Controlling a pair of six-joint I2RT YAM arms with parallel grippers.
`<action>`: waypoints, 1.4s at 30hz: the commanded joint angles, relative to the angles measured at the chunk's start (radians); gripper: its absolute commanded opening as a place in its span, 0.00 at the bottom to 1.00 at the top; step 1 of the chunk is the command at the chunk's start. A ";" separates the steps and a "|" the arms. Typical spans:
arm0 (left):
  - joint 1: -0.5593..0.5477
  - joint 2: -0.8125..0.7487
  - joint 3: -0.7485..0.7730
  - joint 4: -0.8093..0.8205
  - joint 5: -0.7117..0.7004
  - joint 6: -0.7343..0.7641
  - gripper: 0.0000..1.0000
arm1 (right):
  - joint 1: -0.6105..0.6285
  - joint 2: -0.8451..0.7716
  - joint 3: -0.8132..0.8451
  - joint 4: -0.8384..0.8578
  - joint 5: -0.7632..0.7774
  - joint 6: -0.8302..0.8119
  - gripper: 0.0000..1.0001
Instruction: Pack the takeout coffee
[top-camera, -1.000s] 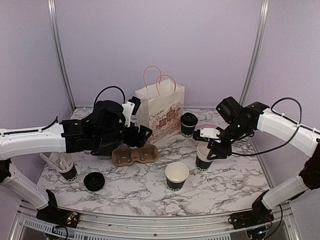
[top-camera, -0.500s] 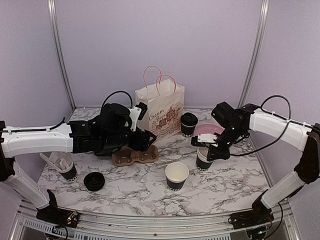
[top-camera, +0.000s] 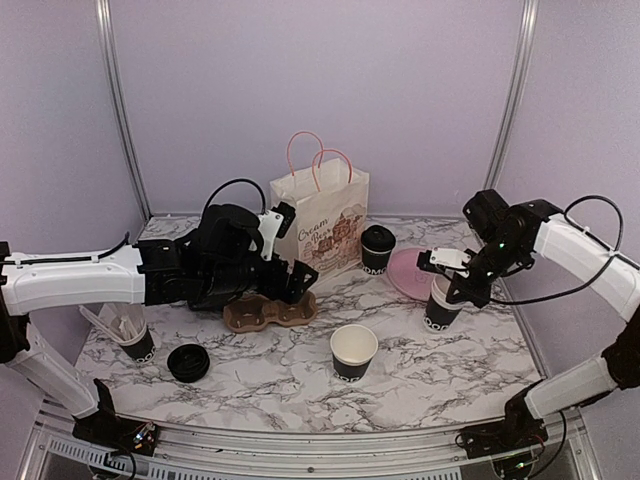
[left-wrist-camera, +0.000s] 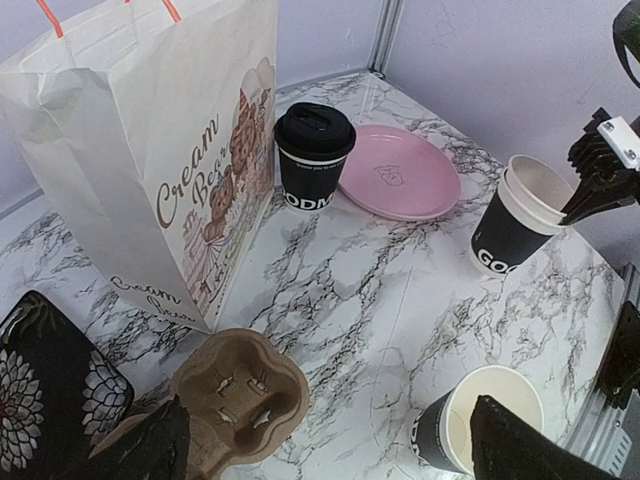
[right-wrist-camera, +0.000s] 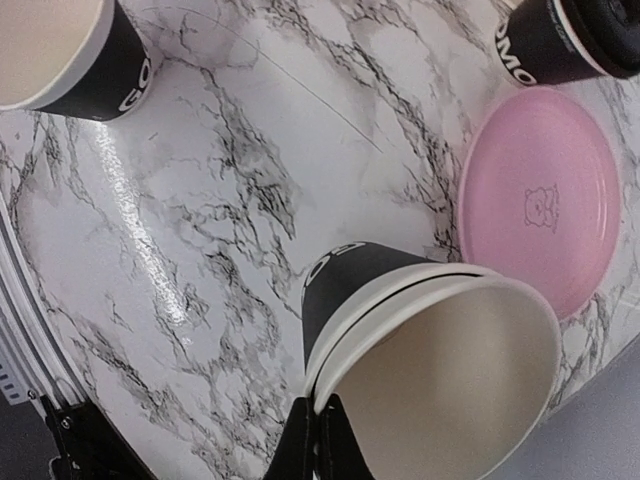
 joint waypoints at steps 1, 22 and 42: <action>0.003 -0.013 0.029 -0.037 -0.047 -0.033 0.99 | -0.167 -0.022 0.014 -0.005 0.024 -0.041 0.00; -0.022 0.094 0.147 -0.235 -0.082 -0.046 0.99 | -0.457 0.264 0.137 0.124 0.104 -0.036 0.00; -0.042 0.037 -0.020 -0.426 -0.123 -0.077 0.65 | -0.407 -0.149 -0.050 0.335 -0.560 -0.043 0.76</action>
